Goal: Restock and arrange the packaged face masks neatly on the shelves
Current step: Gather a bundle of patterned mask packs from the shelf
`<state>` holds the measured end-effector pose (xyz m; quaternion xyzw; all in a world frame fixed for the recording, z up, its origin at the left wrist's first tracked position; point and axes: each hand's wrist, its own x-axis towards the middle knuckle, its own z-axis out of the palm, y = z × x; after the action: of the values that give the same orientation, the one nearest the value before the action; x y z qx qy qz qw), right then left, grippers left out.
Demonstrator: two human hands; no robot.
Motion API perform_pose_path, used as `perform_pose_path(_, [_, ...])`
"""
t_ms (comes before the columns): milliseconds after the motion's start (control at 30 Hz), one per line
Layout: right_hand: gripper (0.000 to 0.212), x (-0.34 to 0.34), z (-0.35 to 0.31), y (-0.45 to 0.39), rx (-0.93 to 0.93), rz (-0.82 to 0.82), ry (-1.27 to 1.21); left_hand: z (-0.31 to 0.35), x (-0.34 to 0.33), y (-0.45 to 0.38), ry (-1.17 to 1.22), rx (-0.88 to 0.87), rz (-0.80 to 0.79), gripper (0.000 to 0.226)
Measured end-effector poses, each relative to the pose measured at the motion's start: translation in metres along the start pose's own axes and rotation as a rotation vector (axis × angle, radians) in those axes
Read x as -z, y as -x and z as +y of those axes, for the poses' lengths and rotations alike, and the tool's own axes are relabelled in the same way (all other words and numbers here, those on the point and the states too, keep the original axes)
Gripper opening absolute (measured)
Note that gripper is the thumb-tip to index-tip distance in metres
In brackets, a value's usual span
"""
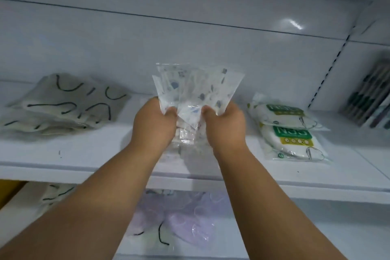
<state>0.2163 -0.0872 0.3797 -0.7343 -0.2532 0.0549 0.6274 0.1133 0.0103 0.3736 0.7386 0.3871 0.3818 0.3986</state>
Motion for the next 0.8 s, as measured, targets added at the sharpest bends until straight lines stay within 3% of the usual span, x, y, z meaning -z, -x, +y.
perform_pose_path(133, [0.016, -0.013, -0.008, -0.076, -0.016, -0.127, 0.253, 0.002, -0.011, -0.061, -0.214, -0.021, 0.083, 0.024])
perform_pose_path(267, [0.038, -0.025, 0.002, -0.109, -0.002, -0.305, 0.568, -0.006, -0.021, -0.095, -0.467, 0.157, -0.09, 0.045])
perform_pose_path(367, [0.073, -0.027, 0.013, -0.114, 0.035, -0.261, 0.615, -0.013, -0.022, -0.097, -0.525, 0.222, -0.099, 0.071])
perform_pose_path(467, [0.084, -0.025, 0.014, -0.114, 0.088, -0.152, 0.7, -0.013, -0.019, -0.08, -0.493, 0.145, 0.08, 0.09])
perform_pose_path(600, [0.059, -0.018, 0.003, -0.098, 0.165, -0.134, 0.749, -0.018, -0.016, -0.055, -0.553, -0.301, 0.396, 0.061])
perform_pose_path(700, [0.037, -0.017, -0.004, -0.07, 0.263, -0.106, 0.674, -0.018, -0.007, -0.038, -0.51, -0.406, 0.287, 0.035])
perform_pose_path(800, [0.026, -0.025, -0.01, -0.027, 0.393, -0.045, 0.58, -0.019, 0.015, -0.007, -0.418, -0.459, 0.165, 0.024])
